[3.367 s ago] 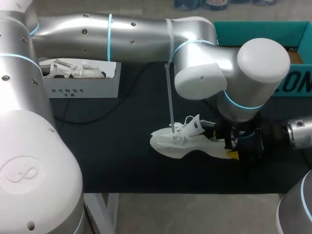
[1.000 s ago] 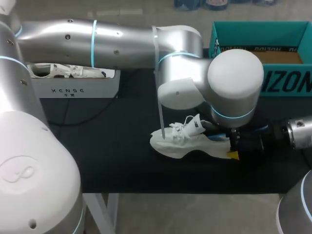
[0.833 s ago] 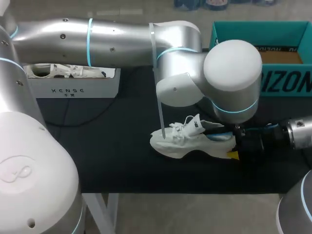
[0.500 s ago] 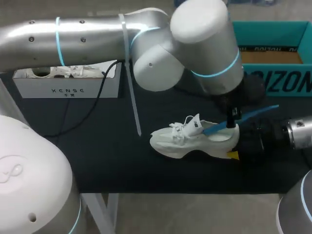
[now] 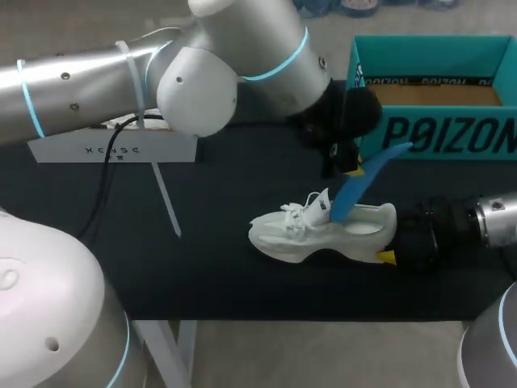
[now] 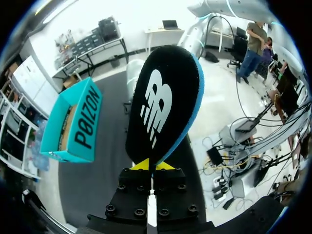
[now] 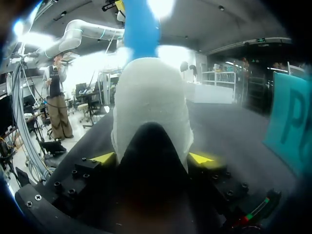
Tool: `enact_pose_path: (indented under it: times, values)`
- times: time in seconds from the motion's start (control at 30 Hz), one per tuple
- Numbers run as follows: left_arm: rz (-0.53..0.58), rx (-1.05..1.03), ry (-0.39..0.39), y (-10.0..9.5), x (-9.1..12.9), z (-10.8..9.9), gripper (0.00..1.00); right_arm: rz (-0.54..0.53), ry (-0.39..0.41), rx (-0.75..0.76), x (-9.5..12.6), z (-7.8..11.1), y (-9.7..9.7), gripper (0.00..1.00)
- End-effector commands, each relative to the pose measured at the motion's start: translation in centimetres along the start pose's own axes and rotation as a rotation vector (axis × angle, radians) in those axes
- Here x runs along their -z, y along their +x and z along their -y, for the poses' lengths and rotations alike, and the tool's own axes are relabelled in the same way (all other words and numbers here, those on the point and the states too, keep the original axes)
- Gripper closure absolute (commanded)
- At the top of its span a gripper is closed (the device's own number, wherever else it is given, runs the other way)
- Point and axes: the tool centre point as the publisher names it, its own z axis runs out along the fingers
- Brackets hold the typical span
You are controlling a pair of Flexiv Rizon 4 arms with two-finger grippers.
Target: Take the shoe out of the shoebox, open the shoe tongue, remove and reinsert the insole, then place the shoe into the shoebox
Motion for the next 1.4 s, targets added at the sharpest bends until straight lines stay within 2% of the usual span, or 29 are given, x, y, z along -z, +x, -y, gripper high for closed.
enact_pose_path:
  times: [0.03, 0.7, 0.83, 0.9, 1.07, 1.13, 1.4]
  values:
    - [0.003, -0.001, 0.051, 0.2, 0.0, -0.5, 1.00, 0.002, 0.003, -0.002, -0.4, 0.5, 0.0, 1.00]
    - [0.003, -0.001, 0.051, 0.2, 0.0, -0.5, 1.00, 0.002, 0.003, -0.002, -0.4, 0.5, 0.0, 1.00]
    - [-0.238, 0.032, 0.099, -1.7, -0.4, -0.1, 1.00, 0.002, 0.003, -0.002, -0.4, 0.5, 0.0, 1.00]
    - [-0.297, 0.046, 0.121, -2.4, -0.1, 0.0, 1.00, 0.002, 0.003, -0.002, -0.4, 0.5, 0.0, 1.00]
    - [-0.392, 0.083, 0.148, -4.1, 1.3, 0.4, 1.00, 0.002, 0.003, -0.002, -0.4, 0.5, 0.0, 1.00]
    - [-0.473, 0.085, 0.173, -4.8, 2.0, 0.6, 1.00, 0.002, 0.003, -0.002, -0.4, 0.5, 0.0, 1.00]
    - [-0.558, 0.124, 0.248, -6.5, 4.7, 1.3, 1.00, 0.002, 0.003, -0.002, -0.4, 0.5, 0.0, 1.00]
